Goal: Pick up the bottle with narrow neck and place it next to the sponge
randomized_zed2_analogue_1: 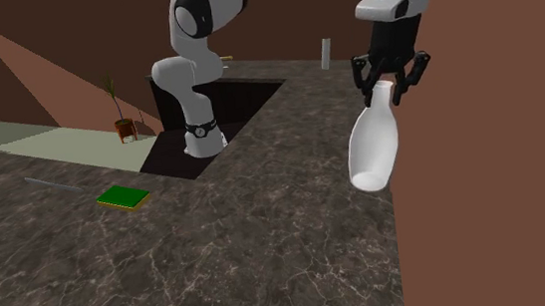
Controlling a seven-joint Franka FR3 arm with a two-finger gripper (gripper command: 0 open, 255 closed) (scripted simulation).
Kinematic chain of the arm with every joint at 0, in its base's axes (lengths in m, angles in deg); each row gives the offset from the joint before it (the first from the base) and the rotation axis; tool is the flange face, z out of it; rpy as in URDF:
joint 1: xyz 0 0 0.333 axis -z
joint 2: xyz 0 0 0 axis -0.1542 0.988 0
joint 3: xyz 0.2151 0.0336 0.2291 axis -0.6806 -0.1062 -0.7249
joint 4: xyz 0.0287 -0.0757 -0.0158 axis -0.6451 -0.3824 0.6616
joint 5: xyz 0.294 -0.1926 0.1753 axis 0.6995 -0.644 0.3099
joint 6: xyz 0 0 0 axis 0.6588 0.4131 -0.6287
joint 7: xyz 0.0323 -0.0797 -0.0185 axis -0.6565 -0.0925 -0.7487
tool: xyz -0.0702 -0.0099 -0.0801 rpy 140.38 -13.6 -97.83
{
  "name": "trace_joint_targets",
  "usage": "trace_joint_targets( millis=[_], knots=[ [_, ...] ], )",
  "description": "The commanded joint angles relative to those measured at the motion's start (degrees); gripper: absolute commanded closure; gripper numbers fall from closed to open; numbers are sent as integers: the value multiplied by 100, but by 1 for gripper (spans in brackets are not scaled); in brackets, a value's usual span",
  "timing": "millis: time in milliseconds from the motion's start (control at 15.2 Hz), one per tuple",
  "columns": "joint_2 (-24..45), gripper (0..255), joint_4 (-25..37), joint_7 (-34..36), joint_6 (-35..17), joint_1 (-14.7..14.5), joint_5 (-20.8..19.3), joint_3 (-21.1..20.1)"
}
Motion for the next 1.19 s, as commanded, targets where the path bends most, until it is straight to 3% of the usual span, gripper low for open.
trace_joint_targets(
  millis=[0, 66, 264, 594, 1122],
  knots=[
    [75, 255, 293, -6, 208, -67, -24, 11],
    [108, 255, 410, -7, 290, -96, -34, 16],
    [-643, 255, -606, -233, 41, 455, 214, -69],
    [-1627, 255, -1690, -745, -83, 1197, 610, -90],
    [-2844, 255, -2654, -1758, 105, 2100, 1143, 145]
  ],
)
